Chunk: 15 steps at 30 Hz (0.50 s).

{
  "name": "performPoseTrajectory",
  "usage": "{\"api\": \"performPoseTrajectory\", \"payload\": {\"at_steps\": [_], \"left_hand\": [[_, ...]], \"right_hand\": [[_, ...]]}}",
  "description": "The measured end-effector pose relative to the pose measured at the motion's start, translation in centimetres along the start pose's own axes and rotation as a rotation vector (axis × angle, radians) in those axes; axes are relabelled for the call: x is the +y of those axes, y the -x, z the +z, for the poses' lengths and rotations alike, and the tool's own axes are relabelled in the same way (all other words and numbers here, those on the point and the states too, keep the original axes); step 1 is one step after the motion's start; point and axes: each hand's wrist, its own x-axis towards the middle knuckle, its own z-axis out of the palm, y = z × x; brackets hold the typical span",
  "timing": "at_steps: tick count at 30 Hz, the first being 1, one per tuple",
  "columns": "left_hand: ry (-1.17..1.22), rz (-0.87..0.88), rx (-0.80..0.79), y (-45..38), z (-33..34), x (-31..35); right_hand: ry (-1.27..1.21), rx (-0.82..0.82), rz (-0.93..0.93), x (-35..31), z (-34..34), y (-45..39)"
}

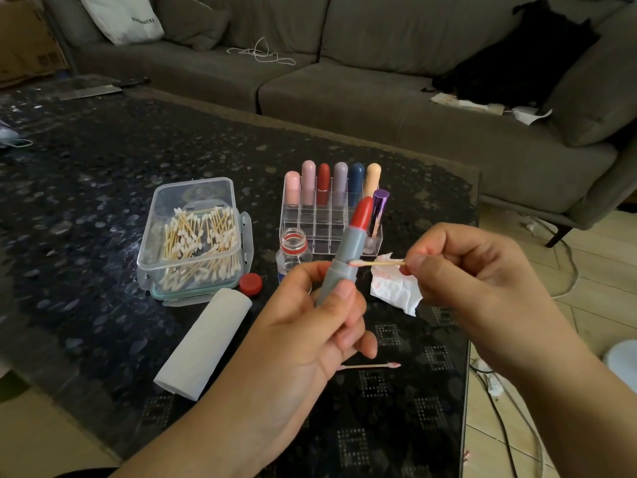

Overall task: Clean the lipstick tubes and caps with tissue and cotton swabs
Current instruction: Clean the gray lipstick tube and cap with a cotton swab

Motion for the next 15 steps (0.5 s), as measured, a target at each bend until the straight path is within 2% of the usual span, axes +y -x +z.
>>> {"api": "performPoseTrajectory", "payload": {"at_steps": [15], "left_hand": [[0.081, -0.060, 0.005, -0.30, -0.09, 0.09]], "right_hand": [[0.009, -0.021, 0.007, 0.03, -0.01, 0.13]]}}
